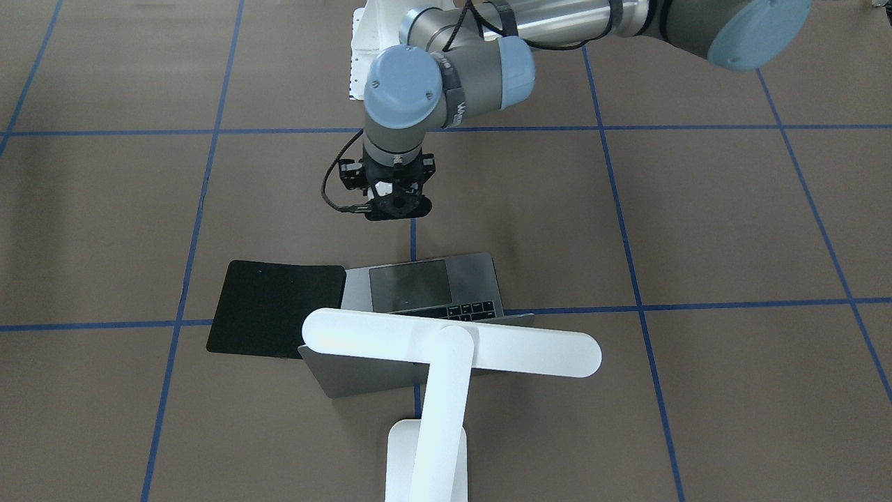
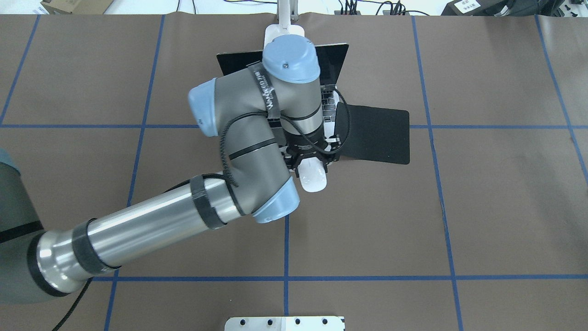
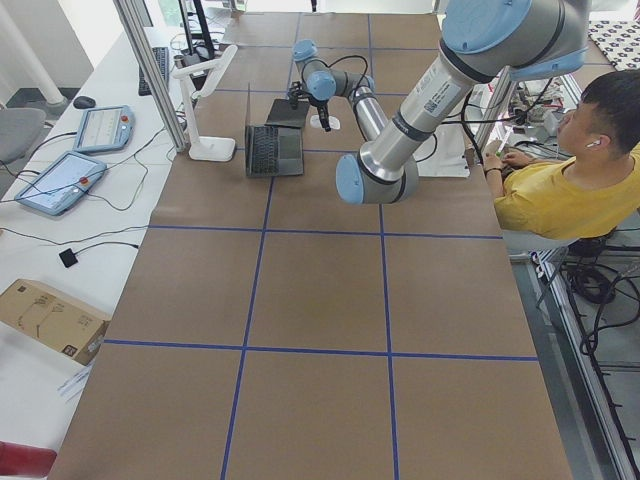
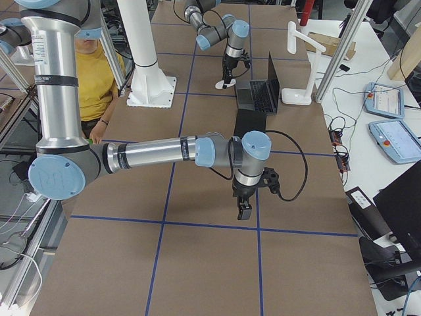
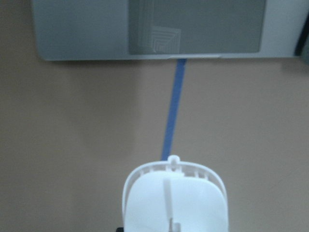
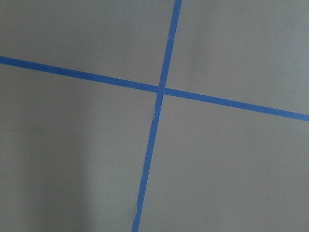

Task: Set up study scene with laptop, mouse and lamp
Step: 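Carry the white mouse with the left gripper toward the mouse pad, then lower the white mouse onto the mouse pad with the left gripper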

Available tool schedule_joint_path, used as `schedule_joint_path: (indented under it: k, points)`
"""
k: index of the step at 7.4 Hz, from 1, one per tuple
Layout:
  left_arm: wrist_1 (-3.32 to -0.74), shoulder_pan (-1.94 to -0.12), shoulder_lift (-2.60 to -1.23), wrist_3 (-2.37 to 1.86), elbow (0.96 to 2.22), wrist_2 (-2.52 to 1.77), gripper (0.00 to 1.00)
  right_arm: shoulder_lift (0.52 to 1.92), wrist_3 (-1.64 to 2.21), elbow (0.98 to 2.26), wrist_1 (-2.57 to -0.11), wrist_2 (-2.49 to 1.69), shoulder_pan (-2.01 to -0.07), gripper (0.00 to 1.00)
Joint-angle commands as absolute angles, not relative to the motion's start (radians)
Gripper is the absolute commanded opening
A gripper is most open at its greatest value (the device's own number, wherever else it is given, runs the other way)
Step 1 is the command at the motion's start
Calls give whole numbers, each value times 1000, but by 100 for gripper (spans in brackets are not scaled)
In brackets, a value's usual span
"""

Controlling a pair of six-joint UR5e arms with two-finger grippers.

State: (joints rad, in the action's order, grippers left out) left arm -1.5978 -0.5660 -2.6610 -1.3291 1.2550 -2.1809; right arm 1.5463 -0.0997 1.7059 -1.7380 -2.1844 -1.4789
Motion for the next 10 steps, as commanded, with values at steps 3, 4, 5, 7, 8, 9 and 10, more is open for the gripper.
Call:
schedule_joint_path:
  k: [3, 4, 5, 7, 8, 9, 10]
  points:
    - [-1856, -529, -2916, -1440, 861, -1957, 48, 1543, -100, 1683, -1738, -2184, -1479, 100]
    - [-1923, -511, -2981, -1469, 754, -1887, 51, 1540, -100, 1674, -1738, -2186, -1479, 100]
    - [-1974, -494, -3011, -1488, 691, -1834, 52, 1522, -100, 1649, -1738, -2186, -1479, 100]
    - [-2009, -483, -3026, -1509, 648, -1760, 52, 1506, -100, 1629, -1738, -2186, -1479, 100]
    - [-2041, -470, -3031, -1519, 612, -1711, 54, 1506, -100, 1629, -1738, -2186, -1479, 100]
    - [-2051, -457, -3031, -1520, 601, -1680, 57, 1505, -100, 1626, -1738, -2186, -1479, 100]
    - [-2051, -440, -3033, -1531, 600, -1646, 62, 1505, -100, 1626, -1738, -2186, -1479, 100]
